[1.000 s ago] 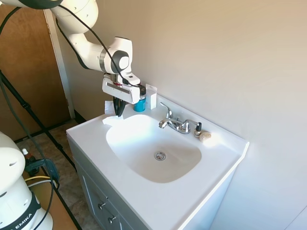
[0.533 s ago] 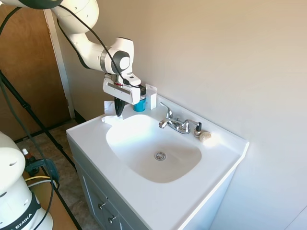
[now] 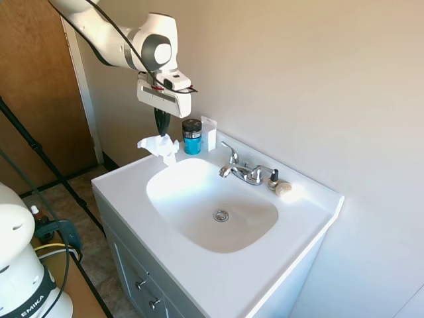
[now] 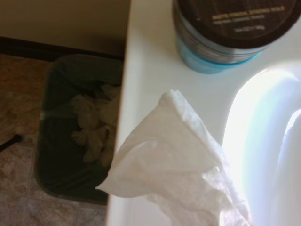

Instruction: Throw the tissue in the trash bin

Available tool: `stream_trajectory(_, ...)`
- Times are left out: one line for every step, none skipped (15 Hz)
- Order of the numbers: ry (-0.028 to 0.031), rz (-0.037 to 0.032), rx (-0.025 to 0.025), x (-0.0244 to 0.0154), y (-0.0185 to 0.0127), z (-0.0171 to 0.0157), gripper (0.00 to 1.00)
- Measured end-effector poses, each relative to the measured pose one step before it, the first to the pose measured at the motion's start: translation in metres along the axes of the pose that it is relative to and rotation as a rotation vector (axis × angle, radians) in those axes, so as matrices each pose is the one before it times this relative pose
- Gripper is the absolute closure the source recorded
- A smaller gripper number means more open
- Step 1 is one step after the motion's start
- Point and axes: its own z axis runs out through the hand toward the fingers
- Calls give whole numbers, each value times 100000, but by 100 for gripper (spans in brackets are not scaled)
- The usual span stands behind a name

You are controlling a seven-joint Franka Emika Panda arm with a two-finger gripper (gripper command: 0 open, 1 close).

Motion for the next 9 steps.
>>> stream_trajectory(1133,-996,-11,-1749,-786,-734,100)
stream_trajectory(1630,-913,-80,-1689,-978,-610,100)
stream_trajectory(1778,-607,23,-1615,-1071,-630,100)
stream_trajectory(2029,-681,428,-1452,-1250,-493,100)
stream_trajectory(1896,-465,127,-1046,-1206,-254,100)
stream_trajectory(1572,-235,-196,-726,-1293,-53,100)
stream_trajectory(1185,-468,-415,-721,-1502,359,100)
stream_trajectory(1067,-811,-658,-719,-1545,668,100)
stream_trajectory(493,-1008,-1130,-684,-1570,914,100)
